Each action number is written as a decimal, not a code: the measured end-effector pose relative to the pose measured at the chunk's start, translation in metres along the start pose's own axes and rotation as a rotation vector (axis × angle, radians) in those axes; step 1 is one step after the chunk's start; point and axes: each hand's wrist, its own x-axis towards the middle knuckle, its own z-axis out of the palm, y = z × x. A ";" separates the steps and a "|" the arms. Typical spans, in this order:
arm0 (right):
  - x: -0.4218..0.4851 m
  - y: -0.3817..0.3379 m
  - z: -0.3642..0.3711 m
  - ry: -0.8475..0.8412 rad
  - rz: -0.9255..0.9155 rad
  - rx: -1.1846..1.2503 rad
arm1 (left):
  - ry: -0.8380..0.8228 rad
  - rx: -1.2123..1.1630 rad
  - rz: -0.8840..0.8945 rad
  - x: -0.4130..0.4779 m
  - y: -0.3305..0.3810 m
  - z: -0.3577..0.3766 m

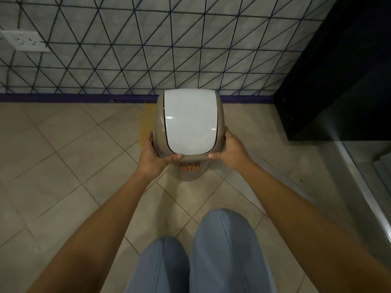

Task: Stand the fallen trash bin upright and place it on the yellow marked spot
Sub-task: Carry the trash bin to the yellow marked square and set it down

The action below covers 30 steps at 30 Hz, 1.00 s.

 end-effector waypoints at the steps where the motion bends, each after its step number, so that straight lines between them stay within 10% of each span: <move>1: 0.002 0.000 -0.001 -0.002 0.002 0.000 | -0.003 0.005 -0.001 0.002 0.001 0.000; 30: 0.070 -0.011 -0.009 0.035 -0.038 -0.003 | 0.021 0.063 0.081 0.070 0.014 -0.009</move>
